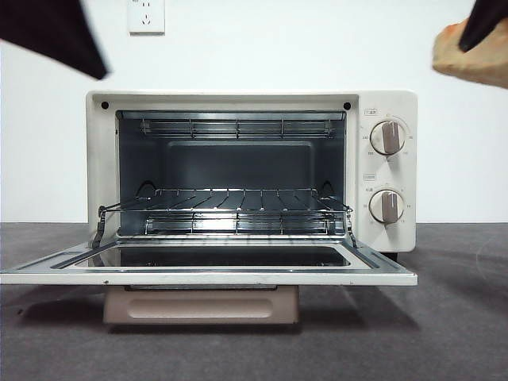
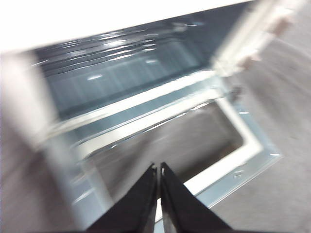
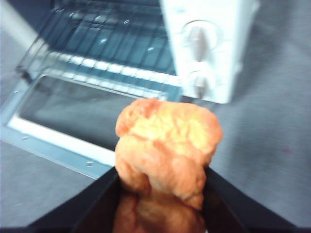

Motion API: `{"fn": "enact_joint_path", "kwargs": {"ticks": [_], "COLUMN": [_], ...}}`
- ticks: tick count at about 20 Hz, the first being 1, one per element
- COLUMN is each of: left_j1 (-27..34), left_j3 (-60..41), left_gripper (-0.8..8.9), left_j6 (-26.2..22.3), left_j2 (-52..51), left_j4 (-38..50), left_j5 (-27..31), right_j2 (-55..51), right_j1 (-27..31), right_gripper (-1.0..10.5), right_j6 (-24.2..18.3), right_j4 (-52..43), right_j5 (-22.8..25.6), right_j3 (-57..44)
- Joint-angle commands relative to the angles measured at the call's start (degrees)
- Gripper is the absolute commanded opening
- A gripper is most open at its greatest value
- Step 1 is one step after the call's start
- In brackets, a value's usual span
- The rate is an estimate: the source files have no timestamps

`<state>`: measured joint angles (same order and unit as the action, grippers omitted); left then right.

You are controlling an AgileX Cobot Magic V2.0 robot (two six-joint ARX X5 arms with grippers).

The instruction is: The left arm flap open the oven, the right arm pick bread and place it into oven, the left arm flap close the oven

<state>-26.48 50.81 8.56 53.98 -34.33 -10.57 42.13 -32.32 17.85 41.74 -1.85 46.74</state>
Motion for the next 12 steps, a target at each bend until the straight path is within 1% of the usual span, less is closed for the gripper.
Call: {"fn": "enact_joint_path", "kwargs": {"ticks": [1, 3, 4, 6, 7, 10, 12], "left_j1": [2.2, 3.7, 4.2, 4.3, 4.3, 4.3, 4.3], "left_j3": [-3.7, -7.4, -9.2, -11.1, -11.5, -11.8, -11.8], "left_gripper": [0.16, 0.16, 0.16, 0.16, 0.16, 0.16, 0.16], "left_j6": [0.4, 0.5, 0.5, 0.5, 0.5, 0.5, 0.5], "left_j2": [-5.3, -10.0, -12.3, -15.6, -16.7, -18.2, -18.2], "left_j4": [-1.2, -3.3, -4.1, -6.5, -7.5, -8.5, -8.2], "left_j5": [0.0, -0.6, -1.7, -2.0, -2.0, -1.9, -1.9], "right_j2": [1.7, 3.5, 4.5, 6.7, 7.8, 13.4, 18.1], "right_j1": [-0.6, -0.6, -0.7, -1.7, -2.4, -6.3, -8.5], "right_gripper": [2.2, 2.2, 2.2, 2.2, 2.2, 2.2, 2.2], "right_j6": [0.2, 0.9, 1.2, 2.2, 2.8, 6.3, 8.7], "right_j4": [-2.7, -4.3, -5.4, -8.0, -9.4, -16.8, -22.9], "right_j5": [-2.7, -4.8, -6.8, -10.2, -10.9, -14.1, -14.3], "right_j3": [1.0, 1.0, 1.0, 1.0, 1.0, 1.0, 1.0]}}
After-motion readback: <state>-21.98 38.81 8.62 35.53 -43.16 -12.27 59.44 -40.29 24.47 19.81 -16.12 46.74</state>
